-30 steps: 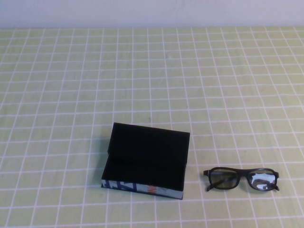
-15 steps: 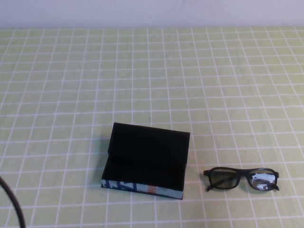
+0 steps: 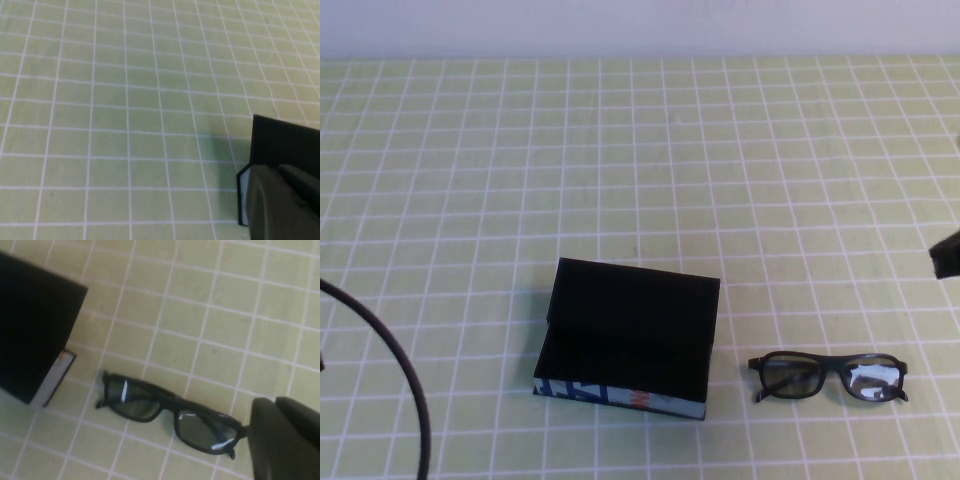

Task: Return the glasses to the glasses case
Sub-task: Pick up the glasses from the table

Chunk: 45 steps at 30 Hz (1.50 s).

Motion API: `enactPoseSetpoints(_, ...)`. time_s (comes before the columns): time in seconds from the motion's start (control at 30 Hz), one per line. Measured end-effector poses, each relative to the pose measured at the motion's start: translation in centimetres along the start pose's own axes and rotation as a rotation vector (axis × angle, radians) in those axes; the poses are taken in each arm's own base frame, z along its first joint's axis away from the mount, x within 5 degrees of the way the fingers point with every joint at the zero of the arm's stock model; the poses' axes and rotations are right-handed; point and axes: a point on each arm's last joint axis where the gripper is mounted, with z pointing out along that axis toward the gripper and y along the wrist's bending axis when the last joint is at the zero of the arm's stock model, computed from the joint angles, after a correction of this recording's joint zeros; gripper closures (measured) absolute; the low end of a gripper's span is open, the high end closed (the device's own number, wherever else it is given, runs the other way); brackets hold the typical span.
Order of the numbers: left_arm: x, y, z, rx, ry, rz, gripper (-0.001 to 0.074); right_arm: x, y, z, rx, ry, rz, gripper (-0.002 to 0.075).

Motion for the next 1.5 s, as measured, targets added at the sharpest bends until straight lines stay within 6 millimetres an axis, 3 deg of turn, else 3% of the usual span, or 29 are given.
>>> enactPoseSetpoints(0.13, 0.2, 0.1, 0.9, -0.009, 0.066, -0.009, 0.0738, -3.7, 1.6, 3.0, -0.092, 0.191, -0.270, 0.0743)
enactPoseSetpoints(0.2, 0.2, 0.1, 1.3, -0.010, 0.085, -0.016, 0.0738, -4.4, 2.5, 4.6, -0.148, 0.283, -0.403, 0.0743)
enactPoseSetpoints(0.37, 0.3, 0.1, 1.9, -0.014, 0.112, -0.021, 0.0738, -4.0, 3.9, 8.5, -0.259, 0.444, -0.564, 0.0741)
enactPoseSetpoints(0.5, 0.3, 0.1, 1.9, -0.014, 0.120, -0.008, 0.0738, -3.7, 4.1, 9.3, -0.292, 0.470, -0.639, 0.0693)
enactPoseSetpoints(0.7, 0.3, 0.1, 1.9, -0.011, 0.121, 0.011, 0.0738, -3.8, 4.2, 9.6, -0.296, 0.446, -0.678, 0.0442)
enactPoseSetpoints(0.8, 0.4, -0.3, 1.9, 0.010, 0.128, 0.043, 0.0738, -3.8, 4.0, 10.5, -0.298, 0.452, -0.711, 0.0390)
enactPoseSetpoints(1.5, 0.9, -0.6, 1.9, 0.032, 0.171, 0.070, 0.0738, -1.4, 3.0, 18.3, -0.346, 0.614, -0.708, 0.0380)
